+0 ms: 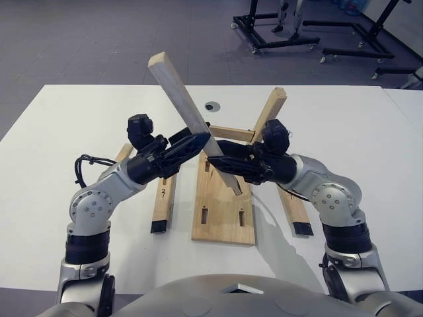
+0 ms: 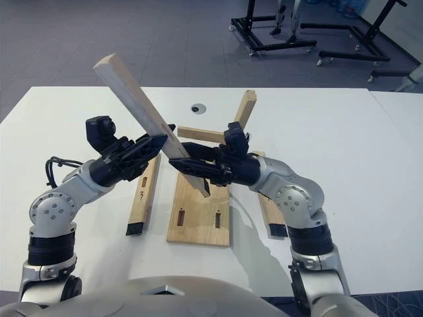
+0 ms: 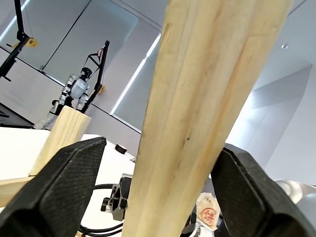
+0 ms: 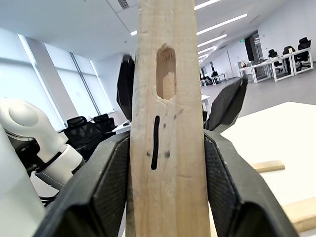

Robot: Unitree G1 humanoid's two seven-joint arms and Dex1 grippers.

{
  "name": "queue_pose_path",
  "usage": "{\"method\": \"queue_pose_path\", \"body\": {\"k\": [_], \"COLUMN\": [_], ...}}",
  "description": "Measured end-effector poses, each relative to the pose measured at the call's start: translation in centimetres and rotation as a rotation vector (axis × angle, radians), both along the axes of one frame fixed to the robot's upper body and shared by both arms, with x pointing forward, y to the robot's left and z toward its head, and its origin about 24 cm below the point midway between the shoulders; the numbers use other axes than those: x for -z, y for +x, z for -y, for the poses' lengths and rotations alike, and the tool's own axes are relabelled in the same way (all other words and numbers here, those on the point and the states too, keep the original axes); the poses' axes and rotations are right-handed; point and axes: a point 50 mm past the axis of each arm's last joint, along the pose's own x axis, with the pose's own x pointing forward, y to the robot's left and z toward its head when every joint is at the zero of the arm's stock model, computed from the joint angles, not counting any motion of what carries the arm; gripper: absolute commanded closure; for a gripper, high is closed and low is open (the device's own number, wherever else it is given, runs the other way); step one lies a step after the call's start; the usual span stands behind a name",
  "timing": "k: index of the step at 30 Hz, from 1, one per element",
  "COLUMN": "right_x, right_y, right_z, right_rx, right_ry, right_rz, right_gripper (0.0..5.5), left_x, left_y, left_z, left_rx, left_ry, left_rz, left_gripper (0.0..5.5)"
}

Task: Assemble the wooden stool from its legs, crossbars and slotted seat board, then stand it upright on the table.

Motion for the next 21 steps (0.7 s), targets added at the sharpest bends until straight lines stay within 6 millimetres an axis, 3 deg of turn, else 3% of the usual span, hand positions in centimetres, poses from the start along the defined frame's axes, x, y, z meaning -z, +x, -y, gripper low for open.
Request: {"method": "queue_pose_path", "body": {"k": [5,15,21], "right_x": [0.4,1.1,1.3], "right_y": [-0.1,0.1,0.2], "right_z": [-0.3,0.0,0.1], "right_rx": [-0.006,-0.001,-0.003], "right_ry": [-0.033,-0.074,-0.078], "right_rz": [0.003,-0.015,-0.024], "right_gripper": [3.5,3.5,3.5], "left_x": [0.2,0.4,0.7], "left_y": [0.1,0.0,0.1], "left_z": [0.0,0.2,0.2], "left_rx": [0.004,0.009,-0.008], "left_ry": [-0.006,0.002,0.015], "left_rz": [-0.003,0.002,0.033], "left_gripper": [1.91,3.25,3.34]}}
